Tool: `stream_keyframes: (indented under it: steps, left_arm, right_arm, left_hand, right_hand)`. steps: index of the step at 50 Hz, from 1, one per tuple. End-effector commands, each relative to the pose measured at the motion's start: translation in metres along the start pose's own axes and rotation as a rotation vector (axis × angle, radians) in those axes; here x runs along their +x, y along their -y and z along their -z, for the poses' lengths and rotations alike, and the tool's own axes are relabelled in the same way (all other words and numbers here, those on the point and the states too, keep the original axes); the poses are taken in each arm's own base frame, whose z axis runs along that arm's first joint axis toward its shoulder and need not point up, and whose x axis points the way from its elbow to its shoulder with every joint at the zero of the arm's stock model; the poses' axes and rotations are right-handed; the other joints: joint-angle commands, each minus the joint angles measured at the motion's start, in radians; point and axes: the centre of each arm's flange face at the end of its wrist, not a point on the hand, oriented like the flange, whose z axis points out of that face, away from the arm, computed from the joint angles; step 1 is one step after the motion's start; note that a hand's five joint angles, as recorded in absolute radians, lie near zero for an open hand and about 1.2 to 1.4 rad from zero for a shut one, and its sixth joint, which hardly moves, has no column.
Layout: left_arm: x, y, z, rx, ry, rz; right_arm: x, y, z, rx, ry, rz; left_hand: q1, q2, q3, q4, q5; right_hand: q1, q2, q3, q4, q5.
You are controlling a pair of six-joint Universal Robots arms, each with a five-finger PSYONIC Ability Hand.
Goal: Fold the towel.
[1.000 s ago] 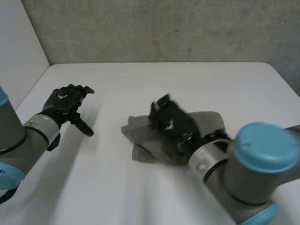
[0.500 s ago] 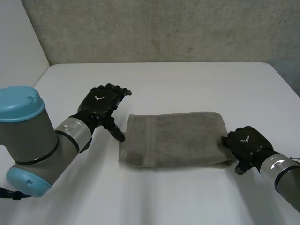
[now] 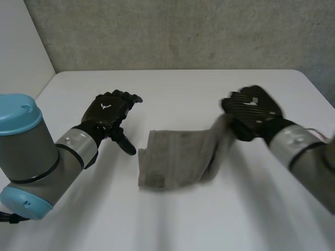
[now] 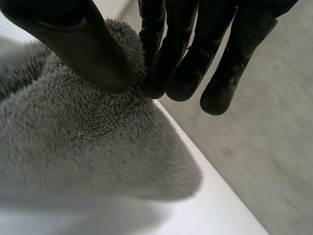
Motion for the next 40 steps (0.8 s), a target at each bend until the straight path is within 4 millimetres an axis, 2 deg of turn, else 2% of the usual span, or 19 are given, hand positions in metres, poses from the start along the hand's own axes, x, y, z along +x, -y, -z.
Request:
stream_keyframes:
  steps: [1, 2, 4, 5, 7, 11, 12, 13, 14, 15, 20, 24, 26, 30, 32, 33, 35, 38, 40]
  left_arm:
    - [-0.007, 0.009, -0.001, 0.027, 0.02, 0.036]
    - [-0.007, 0.009, -0.001, 0.027, 0.02, 0.036]
    - [-0.013, 0.009, -0.002, 0.028, 0.036, 0.069]
    - [-0.013, 0.009, -0.002, 0.028, 0.036, 0.069]
    - [-0.014, 0.009, -0.002, 0.027, 0.039, 0.089]
    - [-0.016, 0.009, -0.002, 0.028, 0.042, 0.094]
    - [-0.018, 0.009, -0.003, 0.03, 0.048, 0.095]
    - [-0.018, 0.009, -0.003, 0.03, 0.048, 0.095]
    - [-0.019, 0.01, -0.003, 0.031, 0.051, 0.096]
    - [-0.02, 0.01, -0.004, 0.034, 0.051, 0.096]
    - [-0.021, 0.017, -0.007, 0.056, 0.052, 0.092]
    - [-0.019, 0.022, -0.01, 0.072, 0.045, 0.088]
    - [-0.016, 0.026, -0.014, 0.086, 0.037, 0.087]
    - [-0.008, 0.021, -0.022, 0.078, 0.011, 0.111]
    - [0.01, 0.016, -0.029, 0.063, -0.036, 0.157]
    - [0.01, 0.016, -0.029, 0.062, -0.036, 0.158]
    - [0.017, 0.01, -0.032, 0.045, -0.054, 0.177]
    - [0.026, -0.006, -0.036, -0.008, -0.076, 0.198]
    - [0.029, -0.024, -0.036, -0.076, -0.071, 0.202]
  right_arm:
    - [-0.085, 0.01, -0.026, 0.005, 0.271, 0.013]
    - [-0.085, 0.01, -0.026, 0.005, 0.271, 0.013]
    - [-0.118, 0.0, -0.031, -0.032, 0.365, 0.012]
    - [-0.118, 0.0, -0.031, -0.032, 0.365, 0.012]
    - [-0.138, -0.012, -0.034, -0.066, 0.419, 0.01]
    - [-0.144, -0.013, -0.038, -0.072, 0.423, 0.012]
    - [-0.142, -0.009, -0.037, -0.065, 0.419, 0.006]
    - [-0.142, -0.009, -0.037, -0.065, 0.419, 0.006]
    - [-0.139, -0.006, -0.036, -0.059, 0.41, 0.003]
    - [-0.132, 0.002, -0.033, -0.041, 0.392, 0.001]
    - [-0.121, 0.026, -0.012, 0.004, 0.374, -0.012]
    - [-0.113, 0.032, -0.001, 0.008, 0.355, -0.024]
    - [-0.093, 0.028, 0.002, -0.013, 0.301, -0.036]
    - [-0.073, 0.026, 0.006, -0.022, 0.242, -0.042]
    - [-0.056, 0.018, 0.005, -0.049, 0.188, -0.081]
    - [-0.056, 0.018, 0.005, -0.049, 0.188, -0.081]
    - [-0.037, 0.008, 0.0, -0.088, 0.118, -0.178]
    - [-0.035, 0.003, -0.003, -0.105, 0.11, -0.231]
    - [-0.038, -0.017, -0.012, -0.164, 0.112, -0.314]
  left_hand:
    - [-0.036, -0.036, -0.032, -0.035, -0.012]
    - [-0.036, -0.036, -0.032, -0.035, -0.012]
    - [-0.034, -0.033, -0.029, -0.033, -0.009]
    - [-0.034, -0.033, -0.029, -0.033, -0.009]
    - [-0.034, -0.033, -0.029, -0.033, -0.009]
    - [-0.034, -0.033, -0.029, -0.033, -0.009]
    - [-0.034, -0.033, -0.029, -0.033, -0.009]
    - [-0.034, -0.033, -0.029, -0.033, -0.009]
    - [-0.034, -0.033, -0.029, -0.033, -0.009]
    - [-0.034, -0.033, -0.029, -0.033, -0.009]
    - [-0.034, -0.033, -0.029, -0.033, -0.009]
    - [-0.031, -0.03, -0.026, -0.03, -0.006]
    - [-0.028, -0.027, -0.023, -0.027, -0.003]
    - [-0.025, -0.024, -0.02, -0.024, 0.0]
    - [-0.025, -0.024, -0.02, -0.024, 0.0]
    - [-0.025, -0.024, -0.02, -0.024, 0.0]
    - [-0.022, -0.021, -0.017, -0.021, 0.003]
    - [-0.019, -0.018, -0.014, -0.018, 0.006]
    - [-0.016, -0.015, -0.011, -0.015, 0.009]
  right_hand:
    - [0.144, 0.06, 0.057, 0.064, 0.059]
    - [0.144, 0.06, 0.057, 0.064, 0.059]
    - [0.144, 0.06, 0.057, 0.064, 0.059]
    - [0.144, 0.06, 0.057, 0.064, 0.059]
    - [0.144, 0.06, 0.057, 0.064, 0.059]
    - [0.125, 0.041, 0.038, 0.045, 0.04]
    - [-0.361, -0.445, -0.448, -0.441, -0.446]
    - [-0.366, -0.449, -0.453, -0.446, -0.451]
    - [-0.906, -0.99, -0.993, -0.986, -0.991]
    - [-1.078, -1.161, -1.165, -1.158, -1.163]
    - [-1.078, -1.161, -1.165, -1.158, -1.163]
    - [-1.078, -1.161, -1.165, -1.158, -1.163]
    - [-1.078, -1.161, -1.165, -1.158, -1.163]
    - [-1.078, -1.161, -1.165, -1.158, -1.163]
    - [-1.078, -1.161, -1.165, -1.158, -1.163]
    - [-1.078, -1.161, -1.165, -1.158, -1.163]
    - [-1.078, -1.161, -1.165, -1.158, -1.163]
    - [-1.078, -1.161, -1.165, -1.158, -1.163]
    - [-1.078, -1.161, -1.165, -1.158, -1.163]
